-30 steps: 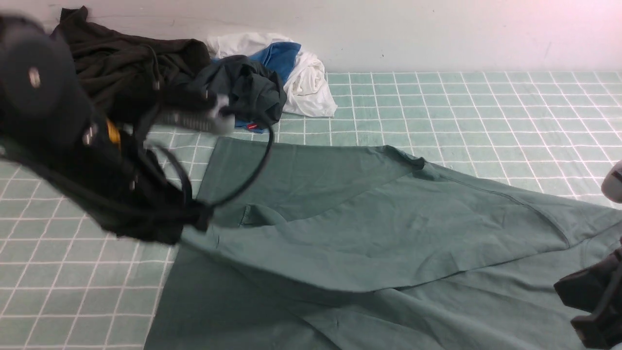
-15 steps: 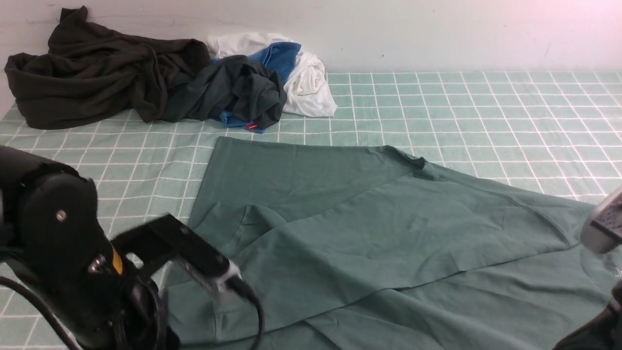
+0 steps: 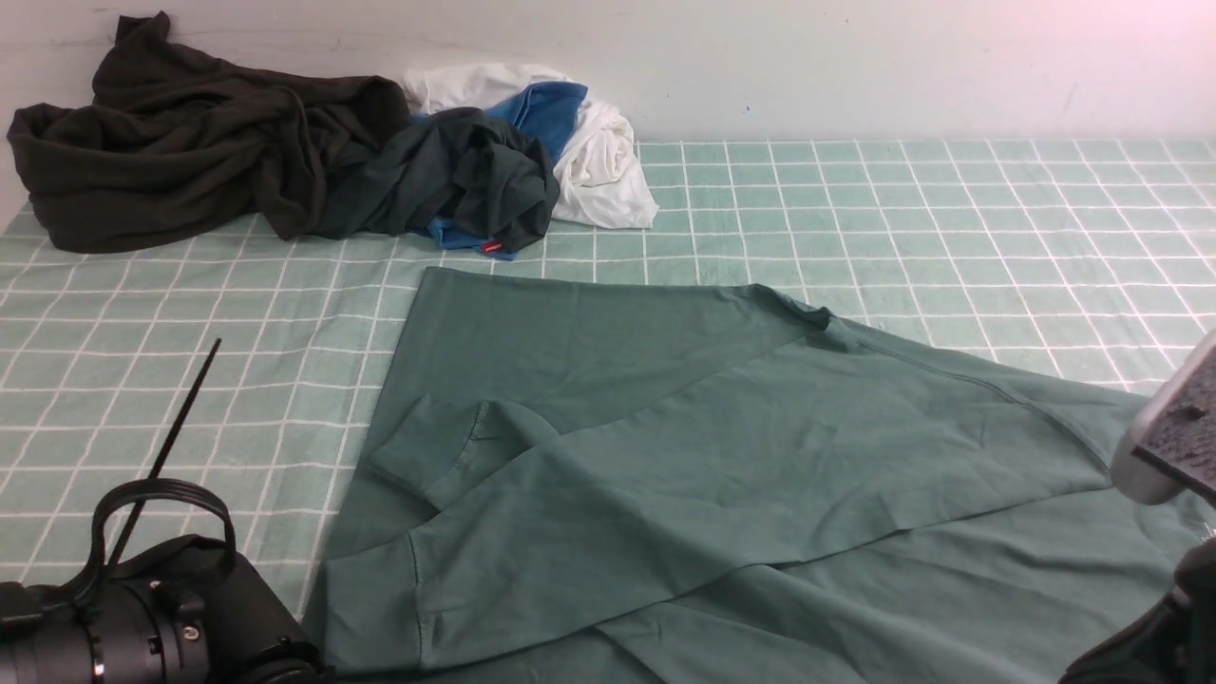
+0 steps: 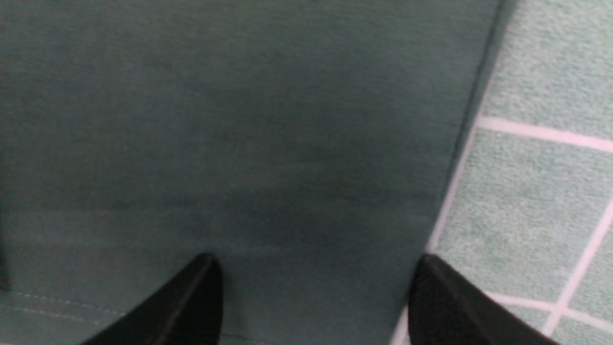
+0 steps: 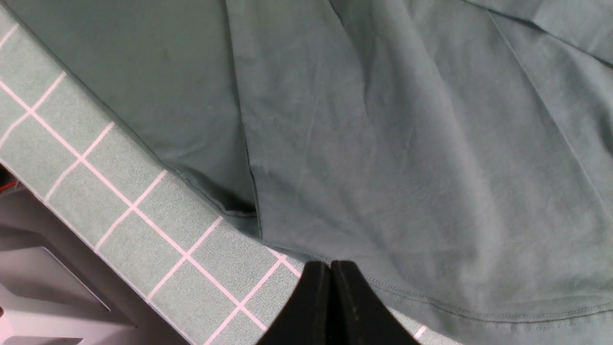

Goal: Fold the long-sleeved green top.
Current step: Use both arms simultaneously to clamp the lower edge of the clothing fabric

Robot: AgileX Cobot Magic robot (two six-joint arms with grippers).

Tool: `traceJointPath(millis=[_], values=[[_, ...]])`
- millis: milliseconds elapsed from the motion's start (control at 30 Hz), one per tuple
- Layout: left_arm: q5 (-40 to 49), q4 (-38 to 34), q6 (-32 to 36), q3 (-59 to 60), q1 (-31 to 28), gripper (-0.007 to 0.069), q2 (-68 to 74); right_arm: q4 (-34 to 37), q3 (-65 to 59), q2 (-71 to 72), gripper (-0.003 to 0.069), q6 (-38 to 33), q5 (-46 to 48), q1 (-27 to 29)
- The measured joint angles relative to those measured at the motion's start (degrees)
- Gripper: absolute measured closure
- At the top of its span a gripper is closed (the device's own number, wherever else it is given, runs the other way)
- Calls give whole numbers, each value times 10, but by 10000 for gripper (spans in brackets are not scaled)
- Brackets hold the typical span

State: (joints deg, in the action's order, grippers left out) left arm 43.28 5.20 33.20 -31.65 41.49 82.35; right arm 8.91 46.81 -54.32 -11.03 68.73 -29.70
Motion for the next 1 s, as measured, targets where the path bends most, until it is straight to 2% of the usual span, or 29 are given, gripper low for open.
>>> traceJointPath(millis=[167,433,500,633,700,800,1000], values=[[-4,7,-14,0,0,181,0,0,0,0,675,0,0,0],[-13,9,-18,2,0,314,0,0,0,0,675,0,-4,0],[-13,14,-22,2,0,381,0,0,0,0,675,0,-4,0],[-13,17,-36,2,0,563,0,-1,0,0,675,-1,-4,0],[-12,18,-48,1,0,606,0,-3,0,0,675,-4,-4,0],[13,18,-67,-16,0,619,-1,-8,0,0,675,-9,-4,0],[141,25,-109,-74,0,618,-40,-15,-1,-1,662,-55,21,0]])
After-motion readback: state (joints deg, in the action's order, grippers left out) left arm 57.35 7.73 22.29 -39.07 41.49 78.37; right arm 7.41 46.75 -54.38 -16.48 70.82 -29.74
